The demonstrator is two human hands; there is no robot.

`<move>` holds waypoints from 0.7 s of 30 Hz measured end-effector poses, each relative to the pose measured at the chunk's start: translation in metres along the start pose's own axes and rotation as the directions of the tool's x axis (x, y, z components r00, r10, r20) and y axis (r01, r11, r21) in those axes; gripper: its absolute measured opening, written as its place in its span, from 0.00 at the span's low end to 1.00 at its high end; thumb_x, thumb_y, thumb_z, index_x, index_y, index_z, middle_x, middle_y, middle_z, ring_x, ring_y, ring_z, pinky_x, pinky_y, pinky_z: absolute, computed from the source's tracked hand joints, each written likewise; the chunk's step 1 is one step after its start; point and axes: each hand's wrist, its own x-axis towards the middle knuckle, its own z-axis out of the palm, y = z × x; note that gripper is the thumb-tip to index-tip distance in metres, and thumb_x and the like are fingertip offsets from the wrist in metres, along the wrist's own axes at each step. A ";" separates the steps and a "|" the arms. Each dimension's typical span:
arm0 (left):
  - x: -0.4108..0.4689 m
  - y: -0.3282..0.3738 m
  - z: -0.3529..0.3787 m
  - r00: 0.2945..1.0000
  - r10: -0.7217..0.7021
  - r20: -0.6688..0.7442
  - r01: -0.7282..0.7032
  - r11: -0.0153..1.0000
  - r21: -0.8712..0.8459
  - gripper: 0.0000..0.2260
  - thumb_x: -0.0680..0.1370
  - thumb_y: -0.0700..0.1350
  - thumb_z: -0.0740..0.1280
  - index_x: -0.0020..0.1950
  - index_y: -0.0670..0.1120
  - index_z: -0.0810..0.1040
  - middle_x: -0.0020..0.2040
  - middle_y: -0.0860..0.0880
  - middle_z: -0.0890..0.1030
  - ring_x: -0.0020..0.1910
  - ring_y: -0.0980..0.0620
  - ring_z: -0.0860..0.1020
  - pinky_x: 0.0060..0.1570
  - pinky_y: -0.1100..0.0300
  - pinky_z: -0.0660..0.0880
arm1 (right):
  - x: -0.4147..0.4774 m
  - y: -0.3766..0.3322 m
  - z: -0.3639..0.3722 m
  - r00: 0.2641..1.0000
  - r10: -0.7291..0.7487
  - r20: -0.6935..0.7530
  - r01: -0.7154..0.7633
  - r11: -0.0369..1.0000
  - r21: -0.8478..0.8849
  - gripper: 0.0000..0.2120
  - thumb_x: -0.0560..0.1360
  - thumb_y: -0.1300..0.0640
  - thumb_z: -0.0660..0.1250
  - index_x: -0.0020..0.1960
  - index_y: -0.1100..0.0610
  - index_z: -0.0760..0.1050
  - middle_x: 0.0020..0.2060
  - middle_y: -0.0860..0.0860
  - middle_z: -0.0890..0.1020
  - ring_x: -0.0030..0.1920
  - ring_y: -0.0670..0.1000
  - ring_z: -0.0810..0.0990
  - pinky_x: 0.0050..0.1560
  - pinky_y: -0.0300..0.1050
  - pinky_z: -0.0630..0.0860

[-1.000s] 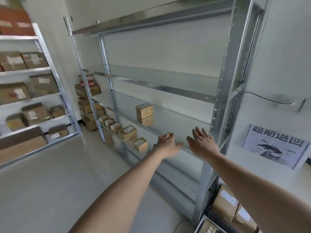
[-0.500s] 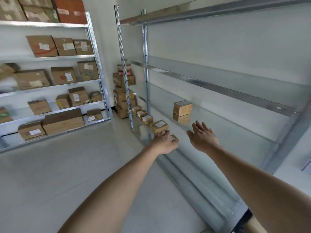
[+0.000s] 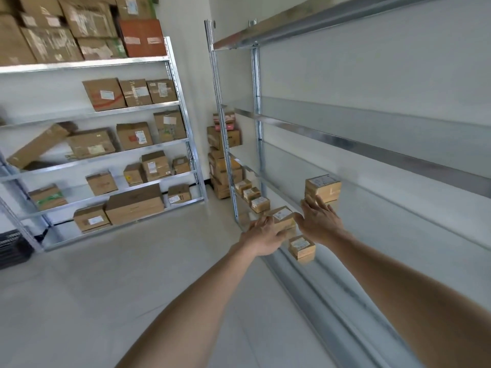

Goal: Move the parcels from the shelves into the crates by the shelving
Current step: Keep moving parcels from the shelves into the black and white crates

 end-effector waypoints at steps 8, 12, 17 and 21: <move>0.064 -0.011 -0.012 0.997 -0.077 0.005 0.077 0.997 0.007 0.34 0.83 0.64 0.54 0.81 0.42 0.57 0.82 0.44 0.58 0.80 0.39 0.55 0.76 0.38 0.60 | 0.066 0.012 0.014 0.998 -0.022 0.057 0.023 1.000 -0.008 0.31 0.85 0.41 0.45 0.83 0.54 0.49 0.83 0.50 0.48 0.83 0.53 0.43 0.80 0.54 0.43; 0.101 -0.019 -0.011 0.998 -0.059 0.024 0.059 0.998 0.010 0.34 0.83 0.64 0.54 0.80 0.42 0.58 0.81 0.43 0.60 0.80 0.38 0.56 0.76 0.38 0.60 | 0.097 0.017 0.019 0.997 -0.033 0.068 0.034 0.999 0.000 0.31 0.85 0.40 0.46 0.84 0.54 0.49 0.83 0.50 0.48 0.83 0.53 0.42 0.81 0.55 0.44; 0.152 -0.032 -0.012 0.998 0.004 0.055 -0.006 1.000 0.026 0.34 0.83 0.63 0.54 0.82 0.42 0.56 0.82 0.43 0.57 0.81 0.38 0.54 0.78 0.39 0.57 | 0.143 0.019 0.029 0.997 -0.030 0.067 0.031 0.999 -0.020 0.31 0.85 0.40 0.47 0.83 0.54 0.50 0.83 0.51 0.49 0.83 0.55 0.43 0.82 0.57 0.45; 0.212 -0.058 -0.009 0.993 0.073 0.095 -0.075 0.997 0.020 0.36 0.81 0.66 0.53 0.81 0.44 0.58 0.82 0.43 0.58 0.81 0.39 0.55 0.78 0.39 0.56 | 0.190 0.021 0.048 0.998 0.024 0.060 -0.023 0.999 -0.023 0.31 0.86 0.41 0.46 0.83 0.54 0.49 0.83 0.51 0.48 0.83 0.54 0.42 0.82 0.55 0.44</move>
